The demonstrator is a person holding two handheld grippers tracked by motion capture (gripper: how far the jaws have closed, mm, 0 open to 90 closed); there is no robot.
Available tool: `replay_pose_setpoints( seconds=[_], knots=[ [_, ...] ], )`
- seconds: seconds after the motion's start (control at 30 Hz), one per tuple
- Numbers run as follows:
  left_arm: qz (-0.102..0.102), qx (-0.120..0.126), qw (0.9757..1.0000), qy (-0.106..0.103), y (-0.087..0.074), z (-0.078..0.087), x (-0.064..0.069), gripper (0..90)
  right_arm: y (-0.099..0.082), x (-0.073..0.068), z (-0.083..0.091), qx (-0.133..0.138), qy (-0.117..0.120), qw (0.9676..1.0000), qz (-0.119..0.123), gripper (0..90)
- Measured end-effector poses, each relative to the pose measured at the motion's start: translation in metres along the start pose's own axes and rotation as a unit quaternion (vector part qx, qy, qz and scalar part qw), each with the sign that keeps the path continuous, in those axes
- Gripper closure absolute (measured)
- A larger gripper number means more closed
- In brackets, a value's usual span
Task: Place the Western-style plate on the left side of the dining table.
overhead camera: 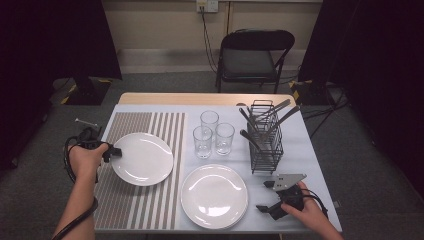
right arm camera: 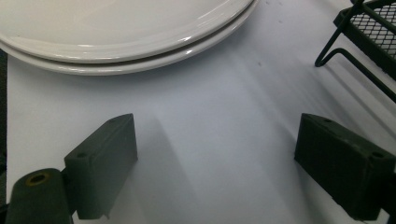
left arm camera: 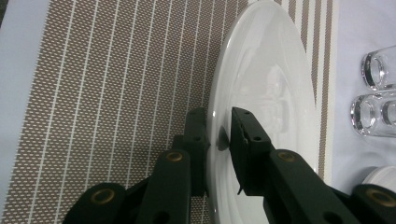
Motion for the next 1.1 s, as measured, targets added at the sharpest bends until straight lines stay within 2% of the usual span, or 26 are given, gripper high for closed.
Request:
replay_pose_setpoints(
  seconds=[0.07, 0.2, 0.23, 0.3, 0.33, 0.43, 0.47, 0.5, 0.53, 0.57, 0.6, 0.7, 0.83, 0.9, 0.93, 0.97, 1.0, 1.03, 1.07, 1.1],
  knots=[
    [0.0, 0.003, 1.0, -0.001, 0.0, 0.0, 0.0, 77.0, 0.0, 0.0, 0.0, 0.0, 0.0, 1.0, 0.0, 12.1],
    [-0.011, -0.005, 0.9999, 0.003, 0.0, 0.001, -0.003, 77.1, 0.0, 0.0, 0.0, 0.0, 0.0, 1.0, 0.0, 12.1],
    [-0.001, 0.0, 1.0, 0.001, 0.0, -0.001, -0.002, 76.9, 0.0, 0.0, 0.0, 0.0, 0.0, 1.0, 0.0, 12.1],
    [0.001, 0.001, 1.0, 0.0, 0.0, -0.002, -0.004, 76.7, 0.0, 0.0, 0.0, -0.001, -0.001, 1.0, 0.0, 12.1],
    [-0.006, -0.006, 0.9999, 0.006, -0.001, -0.002, -0.007, 76.5, 0.0, 0.0, 0.0, 0.0, 0.0, 1.0, 0.0, 12.1],
    [0.0, -0.003, 1.0, 0.004, -0.001, -0.004, -0.008, 76.0, 0.0, 0.0, 0.0, 0.0, 0.0, 1.0, 0.0, 12.1],
    [-0.005, -0.008, 1.0, -0.001, -0.002, -0.003, -0.009, 75.8, 0.0, 0.0, 0.0, 0.0, 0.0, 1.0, 0.0, 12.1],
    [0.007, 0.003, 1.0, 0.001, -0.001, -0.005, -0.008, 75.8, 0.0, 0.0, 0.0, 0.0, 0.0, 1.0, 0.0, 12.1],
    [0.007, 0.003, 1.0, 0.002, -0.001, -0.006, -0.008, 75.7, 0.0, 0.0, 0.0, -0.001, -0.001, 1.0, 0.0, 12.1],
    [-0.001, -0.002, 1.0, 0.001, -0.001, -0.005, -0.01, 74.9, 0.0, 0.0, 0.0, 0.0, 0.0, 1.0, 0.0, 12.1],
    [0.007, 0.005, 1.0, -0.004, 0.0, -0.006, -0.009, 74.9, 0.0, 0.0, 0.0, 0.0, 0.0, 1.0, 0.0, 12.1],
    [0.008, 0.005, 1.0, 0.001, 0.0, -0.006, -0.01, 74.8, 0.0, 0.0, 0.0, 0.0, 0.0, 1.0, 0.0, 12.1],
    [0.011, 0.006, 0.9999, -0.003, 0.001, -0.007, -0.009, 75.1, 0.0, 0.0, 0.0, 0.0, 0.0, 1.0, 0.0, 12.1],
    [0.01, 0.007, 0.9999, 0.001, 0.001, -0.007, -0.01, 75.0, 0.0, 0.0, 0.0, 0.0, 0.0, 1.0, 0.0, 12.1],
    [-0.002, -0.004, 1.0, 0.005, 0.0, -0.006, -0.011, 75.0, 0.0, 0.0, 0.0, 0.0, 0.0, 1.0, 0.0, 12.1],
    [-0.002, -0.003, 1.0, 0.006, 0.0, -0.006, -0.012, 74.9, 0.0, 0.0, 0.0, 0.0, 0.0, 1.0, 0.0, 12.1],
    [0.009, 0.005, 0.9999, 0.004, 0.0, -0.007, -0.01, 75.0, 0.0, 0.0, 0.0, 0.0, 0.0, 1.0, 0.0, 12.1],
    [0.002, 0.0, 1.0, 0.006, 0.0, -0.007, -0.011, 74.9, 0.0, 0.0, 0.0, 0.0, 0.0, 1.0, 0.0, 12.1],
    [0.01, 0.005, 0.9999, 0.004, 0.0, -0.008, -0.01, 74.9, 0.0, 0.0, 0.0, 0.0, 0.0, 1.0, 0.0, 12.1],
    [0.008, 0.003, 1.0, 0.005, 0.0, -0.007, -0.011, 74.9, 0.0, 0.0, 0.0, 0.0, 0.0, 1.0, 0.001, 12.1]
  ],
)
Point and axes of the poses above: each handheld gripper's, and its own axes: z roughly backward along the jaws, y roughly out of its top, x roughly to its right, the point moved 7 cm from there along -z, roughly forward along the jaws, and after that the axes turned 5 degrees about z, right-handed, at the moved point
